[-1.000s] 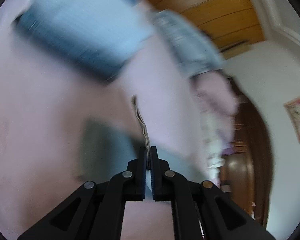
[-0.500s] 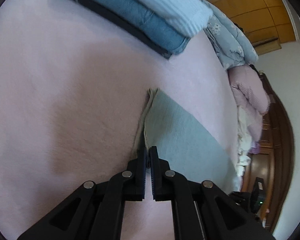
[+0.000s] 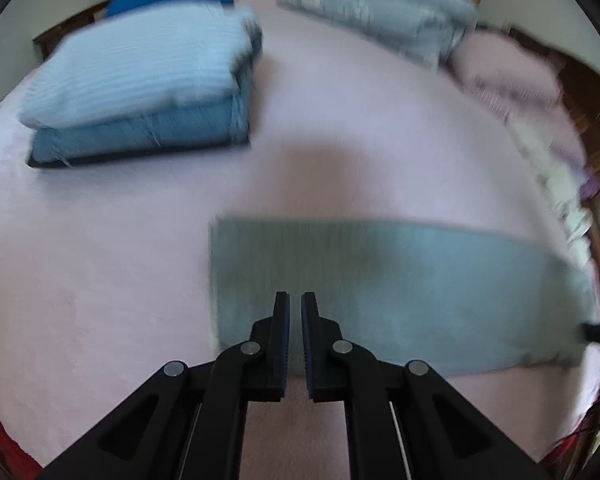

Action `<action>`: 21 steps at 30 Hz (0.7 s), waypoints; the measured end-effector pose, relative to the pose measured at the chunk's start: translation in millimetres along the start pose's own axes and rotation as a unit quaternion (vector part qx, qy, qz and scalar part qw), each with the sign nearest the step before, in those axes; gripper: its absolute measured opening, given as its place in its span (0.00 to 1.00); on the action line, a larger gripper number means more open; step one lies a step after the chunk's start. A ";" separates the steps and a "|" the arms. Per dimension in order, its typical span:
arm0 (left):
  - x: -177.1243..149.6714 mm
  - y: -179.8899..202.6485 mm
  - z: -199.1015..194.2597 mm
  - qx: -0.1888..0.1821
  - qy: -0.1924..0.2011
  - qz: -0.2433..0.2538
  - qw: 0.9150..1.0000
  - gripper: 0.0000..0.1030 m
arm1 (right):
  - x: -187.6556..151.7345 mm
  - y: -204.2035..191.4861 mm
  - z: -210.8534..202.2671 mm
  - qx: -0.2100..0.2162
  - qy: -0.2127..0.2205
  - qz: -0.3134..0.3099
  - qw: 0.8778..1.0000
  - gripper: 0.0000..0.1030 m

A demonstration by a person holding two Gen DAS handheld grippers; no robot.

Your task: Fold clothes

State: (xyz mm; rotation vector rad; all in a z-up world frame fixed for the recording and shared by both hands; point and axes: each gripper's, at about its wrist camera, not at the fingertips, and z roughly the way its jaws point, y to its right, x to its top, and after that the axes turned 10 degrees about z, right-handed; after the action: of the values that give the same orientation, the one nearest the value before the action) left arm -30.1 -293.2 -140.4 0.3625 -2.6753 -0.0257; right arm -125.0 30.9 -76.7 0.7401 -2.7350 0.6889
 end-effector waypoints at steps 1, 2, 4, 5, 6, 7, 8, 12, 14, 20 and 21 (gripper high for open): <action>-1.9 -1.2 11.5 0.003 -0.022 -0.003 1.000 0.04 | -3.3 13.4 -10.1 -0.006 0.008 0.016 1.000 0.08; -4.7 -4.8 19.8 -0.001 -0.034 -0.011 0.999 0.04 | -8.9 25.9 -19.0 -0.016 0.015 0.031 0.999 0.08; -5.6 -10.0 20.2 -0.012 -0.034 -0.030 0.999 0.05 | -30.0 46.5 -30.8 -0.057 0.025 0.053 0.997 0.08; -6.0 -12.7 20.4 -0.018 -0.034 -0.039 0.998 0.05 | -37.1 58.2 -36.5 -0.070 0.027 0.067 0.995 0.08; -6.5 -15.3 20.6 -0.023 -0.035 -0.049 0.998 0.05 | -47.2 68.5 -39.5 -0.084 0.027 0.083 0.993 0.09; -6.8 -17.6 20.7 -0.028 -0.035 -0.057 0.997 0.05 | -58.4 77.3 -38.6 -0.095 0.027 0.096 0.991 0.10; -6.0 -16.2 20.6 -0.024 -0.038 -0.053 0.998 0.05 | -68.1 83.9 -37.5 -0.105 0.026 0.105 0.989 0.12; -2.6 -6.0 20.8 0.003 -0.050 -0.036 0.998 0.05 | -90.6 89.9 -32.3 -0.138 0.022 0.099 0.985 0.24; -0.6 -1.3 21.8 0.011 -0.055 -0.036 0.998 0.04 | -100.5 93.9 -30.1 -0.154 0.020 0.097 0.983 0.26; 7.7 2.2 23.2 0.006 -0.061 -0.050 0.997 0.04 | -88.1 114.2 -18.4 -0.172 0.037 0.117 0.977 0.27; 7.7 0.5 23.1 0.001 -0.061 -0.056 0.997 0.04 | -83.3 116.0 -18.4 -0.163 0.046 0.128 0.977 0.27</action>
State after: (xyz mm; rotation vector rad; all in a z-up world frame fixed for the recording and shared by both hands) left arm -46.8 -295.6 -158.0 0.5268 -2.7713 -0.0812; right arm -113.4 163.3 -132.4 0.2800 -2.7827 0.2946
